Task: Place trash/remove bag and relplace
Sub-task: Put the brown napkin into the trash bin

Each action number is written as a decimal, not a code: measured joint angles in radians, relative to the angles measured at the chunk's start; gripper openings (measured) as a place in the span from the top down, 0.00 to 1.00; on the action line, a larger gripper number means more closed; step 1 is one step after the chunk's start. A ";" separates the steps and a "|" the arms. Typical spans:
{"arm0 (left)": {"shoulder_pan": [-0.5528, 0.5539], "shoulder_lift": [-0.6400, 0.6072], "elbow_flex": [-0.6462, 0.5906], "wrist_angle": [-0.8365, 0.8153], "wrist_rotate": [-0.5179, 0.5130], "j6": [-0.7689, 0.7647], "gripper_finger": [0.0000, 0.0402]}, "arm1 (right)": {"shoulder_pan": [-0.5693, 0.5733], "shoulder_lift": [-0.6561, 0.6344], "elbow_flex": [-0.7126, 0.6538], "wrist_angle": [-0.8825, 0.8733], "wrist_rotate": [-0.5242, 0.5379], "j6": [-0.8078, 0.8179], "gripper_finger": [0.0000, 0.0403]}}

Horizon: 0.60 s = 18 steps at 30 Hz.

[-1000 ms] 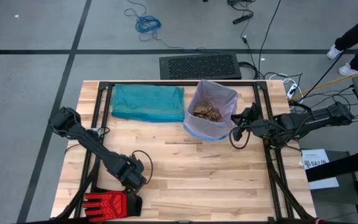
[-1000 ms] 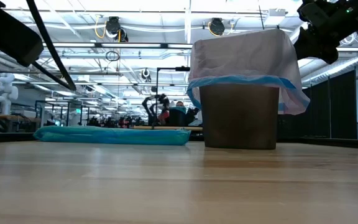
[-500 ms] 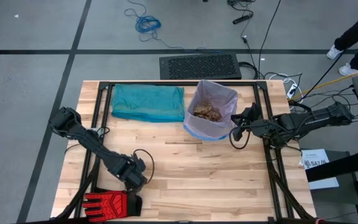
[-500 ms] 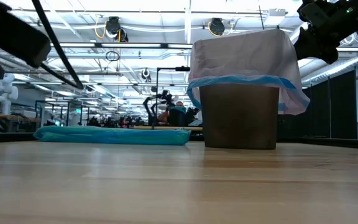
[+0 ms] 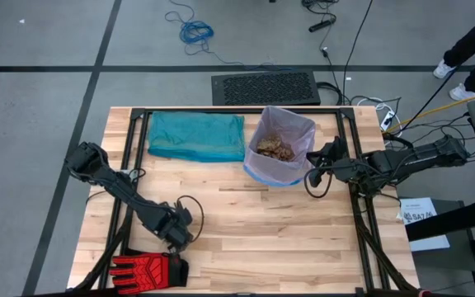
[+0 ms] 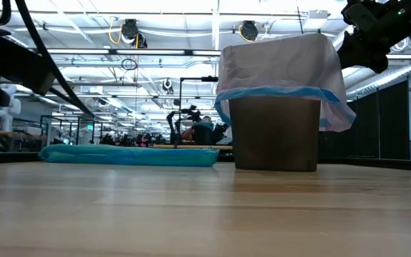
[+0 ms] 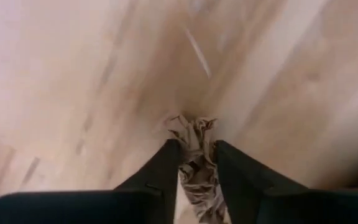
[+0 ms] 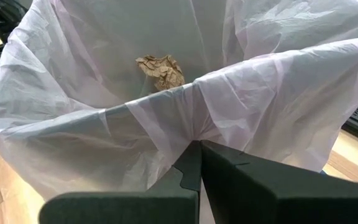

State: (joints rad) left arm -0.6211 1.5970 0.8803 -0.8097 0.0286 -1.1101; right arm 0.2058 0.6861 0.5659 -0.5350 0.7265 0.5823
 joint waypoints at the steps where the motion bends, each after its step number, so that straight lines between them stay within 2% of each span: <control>1: 0.002 0.000 0.000 0.001 -0.021 -0.003 0.81 | 0.000 0.000 0.000 0.000 0.000 0.000 1.00; 4: 0.016 0.000 0.001 0.000 -0.087 -0.001 0.95 | 0.000 0.000 0.000 0.000 0.000 -0.007 1.00; 5: 0.023 0.000 0.004 -0.004 -0.109 0.009 0.97 | 0.000 0.000 0.000 0.000 0.000 -0.011 1.00; 9: 0.066 0.000 0.047 -0.012 -0.179 0.098 0.99 | 0.000 0.000 0.000 0.007 0.000 -0.024 1.00; 14: 0.133 0.000 0.168 -0.069 -0.302 0.257 1.00 | 0.000 0.000 0.000 0.009 0.000 -0.030 1.00; 16: 0.164 0.000 0.233 -0.088 -0.389 0.341 1.00 | 0.000 0.000 0.000 0.009 0.004 -0.031 1.00; 18: 0.200 0.000 0.302 -0.087 -0.516 0.414 1.00 | 0.000 0.000 0.000 0.009 0.011 -0.031 1.00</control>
State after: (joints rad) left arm -0.4208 1.5970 1.1818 -0.8968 -0.4878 -0.6958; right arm 0.2058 0.6857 0.5659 -0.5262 0.7372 0.5515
